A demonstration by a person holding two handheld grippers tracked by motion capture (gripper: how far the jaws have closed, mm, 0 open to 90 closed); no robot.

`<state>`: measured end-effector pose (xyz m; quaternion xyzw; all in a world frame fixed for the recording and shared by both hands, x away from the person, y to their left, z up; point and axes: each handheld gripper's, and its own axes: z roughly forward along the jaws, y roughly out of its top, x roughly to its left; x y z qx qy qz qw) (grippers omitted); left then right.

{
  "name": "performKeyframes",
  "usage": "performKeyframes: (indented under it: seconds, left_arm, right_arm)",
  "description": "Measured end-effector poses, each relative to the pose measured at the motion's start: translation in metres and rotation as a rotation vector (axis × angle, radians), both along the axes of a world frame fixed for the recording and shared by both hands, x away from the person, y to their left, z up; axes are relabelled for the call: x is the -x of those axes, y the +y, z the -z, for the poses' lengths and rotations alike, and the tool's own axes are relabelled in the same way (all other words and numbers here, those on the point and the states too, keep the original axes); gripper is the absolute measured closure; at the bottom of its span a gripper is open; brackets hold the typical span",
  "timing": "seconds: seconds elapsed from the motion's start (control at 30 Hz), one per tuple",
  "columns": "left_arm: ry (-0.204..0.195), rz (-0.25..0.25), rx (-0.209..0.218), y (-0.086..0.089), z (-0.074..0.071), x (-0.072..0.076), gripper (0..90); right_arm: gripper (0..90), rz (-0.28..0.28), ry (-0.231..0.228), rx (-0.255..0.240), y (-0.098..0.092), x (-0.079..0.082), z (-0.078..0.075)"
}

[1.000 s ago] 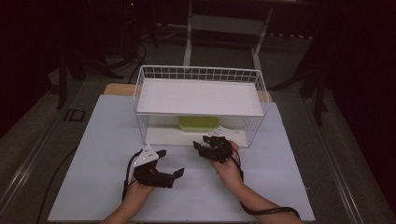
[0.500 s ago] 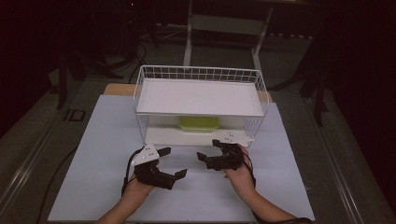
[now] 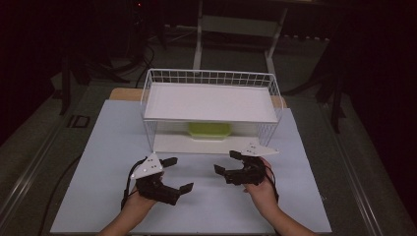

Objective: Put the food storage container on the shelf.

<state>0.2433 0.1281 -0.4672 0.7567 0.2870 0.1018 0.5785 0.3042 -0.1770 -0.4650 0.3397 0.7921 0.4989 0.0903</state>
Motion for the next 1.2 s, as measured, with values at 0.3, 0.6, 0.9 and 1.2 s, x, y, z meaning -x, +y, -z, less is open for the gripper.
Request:
performKeyframes:
  seconds: [0.3,0.6,0.9,1.2]
  left_arm:
    - [0.026,-0.018,0.009,0.012,0.002,0.009,0.9]
    - [0.043,-0.017,0.003,0.021,0.008,0.017,0.9]
    - [0.072,-0.008,-0.009,0.024,0.017,0.023,0.9]
    - [0.072,0.001,-0.002,0.025,0.02,0.027,1.0]
  right_arm:
    - [16.3,0.011,-0.004,-0.005,-0.019,0.014,-0.004]
    - [16.3,0.031,-0.011,0.014,-0.04,0.026,-0.003]
    - [16.2,0.056,0.002,0.018,-0.06,0.038,0.002]
    - [15.6,0.059,0.016,0.005,-0.071,0.047,0.007]
